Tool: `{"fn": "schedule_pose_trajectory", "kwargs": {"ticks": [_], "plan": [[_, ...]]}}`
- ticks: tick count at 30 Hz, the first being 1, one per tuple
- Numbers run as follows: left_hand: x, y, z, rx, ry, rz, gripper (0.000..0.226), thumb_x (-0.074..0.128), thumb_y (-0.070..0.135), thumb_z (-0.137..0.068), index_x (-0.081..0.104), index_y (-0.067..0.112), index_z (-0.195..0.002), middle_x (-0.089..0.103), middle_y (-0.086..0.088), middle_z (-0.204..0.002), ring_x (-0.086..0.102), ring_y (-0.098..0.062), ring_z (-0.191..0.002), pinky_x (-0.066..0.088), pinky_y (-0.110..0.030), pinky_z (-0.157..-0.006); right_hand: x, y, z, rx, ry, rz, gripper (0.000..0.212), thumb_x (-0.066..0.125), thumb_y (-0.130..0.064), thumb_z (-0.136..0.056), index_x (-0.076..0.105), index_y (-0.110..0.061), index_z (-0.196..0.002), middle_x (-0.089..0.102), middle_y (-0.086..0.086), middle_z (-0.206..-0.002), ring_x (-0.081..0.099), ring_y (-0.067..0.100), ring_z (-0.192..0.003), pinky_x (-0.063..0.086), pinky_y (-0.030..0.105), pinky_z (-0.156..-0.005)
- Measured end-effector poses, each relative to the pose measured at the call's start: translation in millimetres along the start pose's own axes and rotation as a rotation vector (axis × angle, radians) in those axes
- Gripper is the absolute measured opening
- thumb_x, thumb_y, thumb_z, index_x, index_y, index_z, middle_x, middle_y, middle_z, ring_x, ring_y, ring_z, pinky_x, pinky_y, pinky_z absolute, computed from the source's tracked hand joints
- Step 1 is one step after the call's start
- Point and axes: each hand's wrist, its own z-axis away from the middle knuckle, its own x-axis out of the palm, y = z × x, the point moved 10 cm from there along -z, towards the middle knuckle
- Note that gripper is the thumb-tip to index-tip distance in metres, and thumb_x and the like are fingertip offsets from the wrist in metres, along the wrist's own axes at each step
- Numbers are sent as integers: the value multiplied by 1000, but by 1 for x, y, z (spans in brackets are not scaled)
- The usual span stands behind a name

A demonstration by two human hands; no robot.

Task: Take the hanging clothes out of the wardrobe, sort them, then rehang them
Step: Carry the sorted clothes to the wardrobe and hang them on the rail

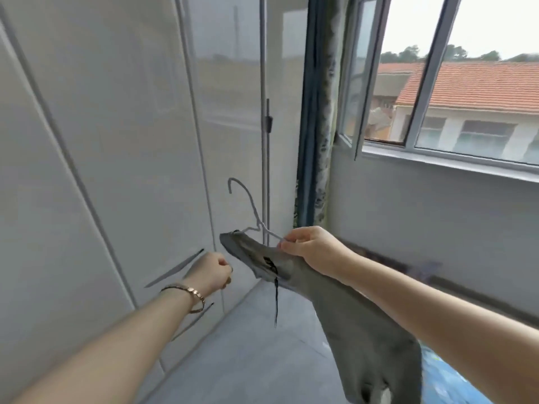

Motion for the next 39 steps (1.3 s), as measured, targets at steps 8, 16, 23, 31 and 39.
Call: {"fn": "schedule_pose_trajectory", "kwargs": {"ticks": [8,16,23,31,39], "plan": [[-173,-138,122,-187,244,-30,19,44,5,-87,54,12,-72,60,-8,-69,58,-25,-67,49,-30,-61,139,-164,12,-240,-192,44,20,56,-25,-93,71,-14,-98,68,10,-95,54,16,-79,39,24,-62],[-342,-269,274,-411,449,-139,20,43,10,-87,55,16,-73,66,-5,-72,58,-17,-57,39,-16,-44,280,-306,22,-238,-338,-131,10,64,-20,-88,71,-13,-91,65,13,-91,59,25,-80,52,38,-83],[-465,-342,367,-506,601,-201,26,41,9,-89,52,17,-67,68,-9,-79,65,-25,-72,49,-28,-65,399,-404,22,-156,-369,-265,30,64,-14,-87,63,-1,-114,59,10,-83,56,26,-79,50,38,-87],[-560,-392,388,-622,634,-350,21,42,16,-93,58,11,-81,65,-8,-80,62,-26,-76,45,-27,-67,498,-517,-1,-213,-406,-362,31,61,-18,-89,60,2,-113,52,7,-78,50,21,-72,46,29,-74],[-693,-418,368,-660,846,-435,20,46,14,-89,64,11,-95,68,-6,-92,65,-24,-83,51,-32,-76,562,-679,-48,-474,-407,-388,35,53,-9,-92,53,5,-124,56,21,-128,52,19,-71,45,27,-68]]}}
